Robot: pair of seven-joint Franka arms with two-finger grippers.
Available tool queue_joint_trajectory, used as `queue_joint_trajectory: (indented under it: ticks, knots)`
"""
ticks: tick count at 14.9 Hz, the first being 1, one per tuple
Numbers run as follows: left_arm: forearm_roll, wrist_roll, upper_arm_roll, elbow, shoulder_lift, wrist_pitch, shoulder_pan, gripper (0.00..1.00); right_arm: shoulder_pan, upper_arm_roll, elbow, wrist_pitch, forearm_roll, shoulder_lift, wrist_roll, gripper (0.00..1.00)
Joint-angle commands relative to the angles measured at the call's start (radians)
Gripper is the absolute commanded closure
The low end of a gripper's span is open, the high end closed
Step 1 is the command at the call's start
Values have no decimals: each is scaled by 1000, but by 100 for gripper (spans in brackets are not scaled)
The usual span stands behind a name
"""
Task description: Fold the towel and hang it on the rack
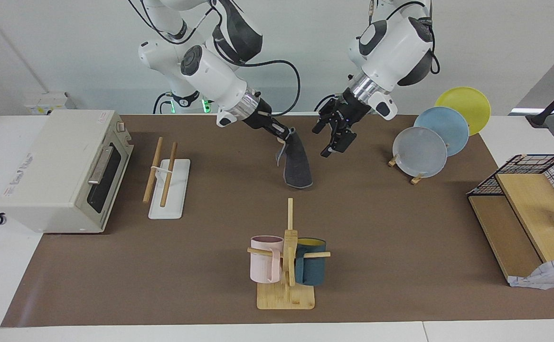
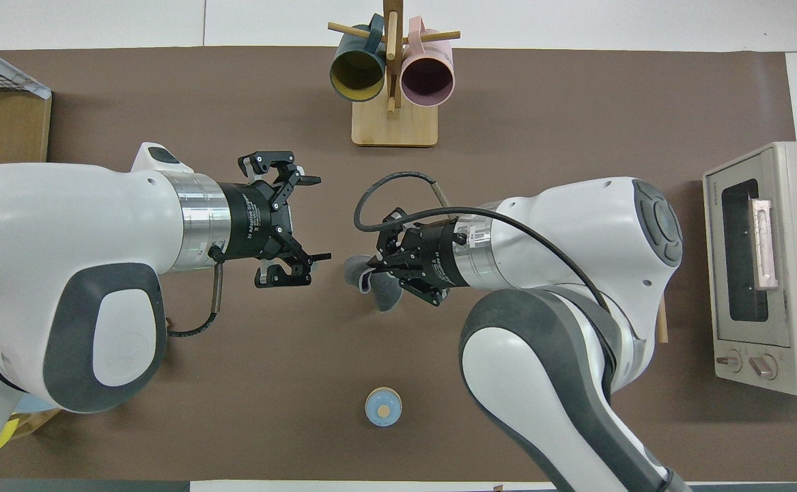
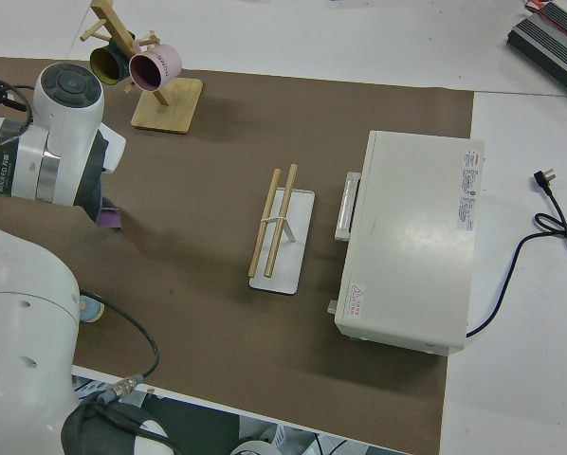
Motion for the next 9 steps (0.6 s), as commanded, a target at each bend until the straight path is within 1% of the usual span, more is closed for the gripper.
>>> queue_joint_trajectory:
  ticks: [1,2,5,7,9]
  knots:
    - [-10,18,14,-33,-33,4,-1,0,-70,2,2,-105,-55,-36,-107,100]
    - [-4,30,15,-33,-31,5,2,0,-105,2,5,-146,-57,-47,-128,100]
    - [-2,188,18,-34,-30,-2,57,0,-236,2,57,-320,-83,-55,-243,100]
    - [-1,327,18,-36,-31,-25,100,0,-288,2,93,-400,-138,-55,-323,100]
    - [8,473,21,-36,-31,-62,150,0,-310,2,104,-446,-231,-56,-444,100]
